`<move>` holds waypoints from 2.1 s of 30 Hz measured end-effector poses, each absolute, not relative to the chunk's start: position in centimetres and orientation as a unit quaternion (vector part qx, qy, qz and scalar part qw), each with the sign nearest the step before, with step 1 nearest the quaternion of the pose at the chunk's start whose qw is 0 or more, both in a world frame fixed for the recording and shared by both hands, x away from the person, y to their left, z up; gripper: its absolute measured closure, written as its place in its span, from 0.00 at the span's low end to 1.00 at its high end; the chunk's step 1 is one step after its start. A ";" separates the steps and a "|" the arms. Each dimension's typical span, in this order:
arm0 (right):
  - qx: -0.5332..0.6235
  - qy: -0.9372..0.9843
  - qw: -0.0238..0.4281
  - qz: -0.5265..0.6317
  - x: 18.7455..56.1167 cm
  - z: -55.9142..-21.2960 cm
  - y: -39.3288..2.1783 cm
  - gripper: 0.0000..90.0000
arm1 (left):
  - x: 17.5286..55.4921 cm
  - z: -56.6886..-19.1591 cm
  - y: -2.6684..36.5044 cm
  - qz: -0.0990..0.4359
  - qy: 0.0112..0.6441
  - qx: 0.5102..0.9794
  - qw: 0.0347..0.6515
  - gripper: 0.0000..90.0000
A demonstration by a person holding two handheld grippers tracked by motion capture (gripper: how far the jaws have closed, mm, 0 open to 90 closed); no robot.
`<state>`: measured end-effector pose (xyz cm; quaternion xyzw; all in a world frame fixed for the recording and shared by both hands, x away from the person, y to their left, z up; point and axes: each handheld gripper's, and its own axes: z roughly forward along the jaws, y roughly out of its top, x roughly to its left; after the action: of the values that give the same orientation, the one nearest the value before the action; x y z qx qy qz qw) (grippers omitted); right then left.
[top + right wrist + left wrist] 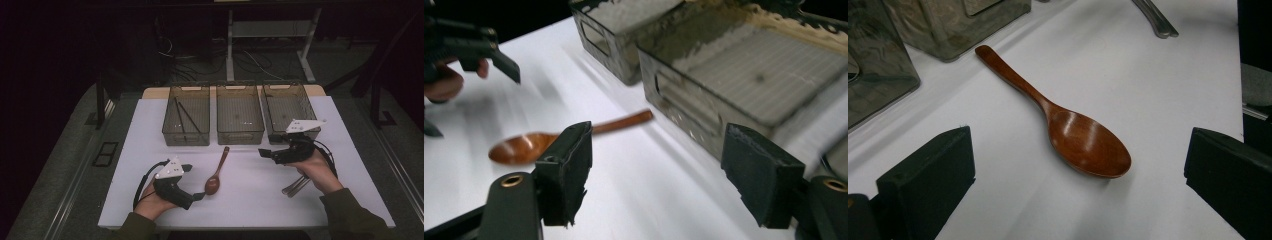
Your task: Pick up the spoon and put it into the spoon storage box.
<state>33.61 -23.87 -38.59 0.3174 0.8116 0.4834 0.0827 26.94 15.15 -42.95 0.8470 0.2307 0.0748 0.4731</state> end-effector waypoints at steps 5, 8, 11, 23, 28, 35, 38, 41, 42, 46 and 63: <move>0.323 0.810 0.110 0.477 31.8 -39.6 -25.4 0.29 | 26.9 -42.9 15.2 0.079 0.238 0.844 0.474 0.00; 0.324 0.809 0.117 0.476 30.9 -40.1 -26.1 0.27 | 26.9 -42.9 15.1 0.080 0.241 0.843 0.474 0.00; 0.329 0.808 0.127 0.473 30.1 -40.7 -26.7 0.24 | 27.0 -42.9 15.1 0.085 0.245 0.844 0.469 0.00; 0.346 0.807 0.139 0.458 27.4 -43.0 -29.0 0.23 | 27.9 -42.7 14.7 0.106 0.249 0.848 0.456 0.30; 0.354 0.802 0.129 0.464 26.3 -43.7 -30.1 0.22 | 29.0 -42.5 14.3 0.119 0.253 0.850 0.447 0.51; 0.356 0.801 0.120 0.466 26.0 -44.2 -30.1 0.22 | 31.1 -42.6 13.0 0.106 0.269 0.851 0.439 0.77; 0.352 0.802 0.120 0.468 25.9 -44.1 -29.9 0.22 | 32.3 -42.9 12.0 0.103 0.271 0.860 0.419 0.90; 0.351 0.800 0.121 0.471 26.0 -44.1 -30.0 0.22 | 33.5 -43.4 11.1 0.095 0.267 0.869 0.405 0.99; 0.353 0.800 0.121 0.470 26.0 -44.1 -30.0 0.22 | 33.8 -43.5 10.9 0.092 0.267 0.871 0.402 0.99; 0.354 0.800 0.122 0.469 26.0 -44.1 -30.0 0.22 | 34.7 -43.9 10.0 0.095 0.270 0.875 0.391 0.99; 0.359 0.796 0.119 0.474 26.0 -44.0 -30.1 0.22 | 35.4 -45.1 6.7 0.079 0.249 0.886 0.383 0.99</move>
<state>26.05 -30.12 -43.97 0.3586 0.7956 0.4736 0.1193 35.42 6.66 -45.07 0.8861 0.2485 0.0790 0.3831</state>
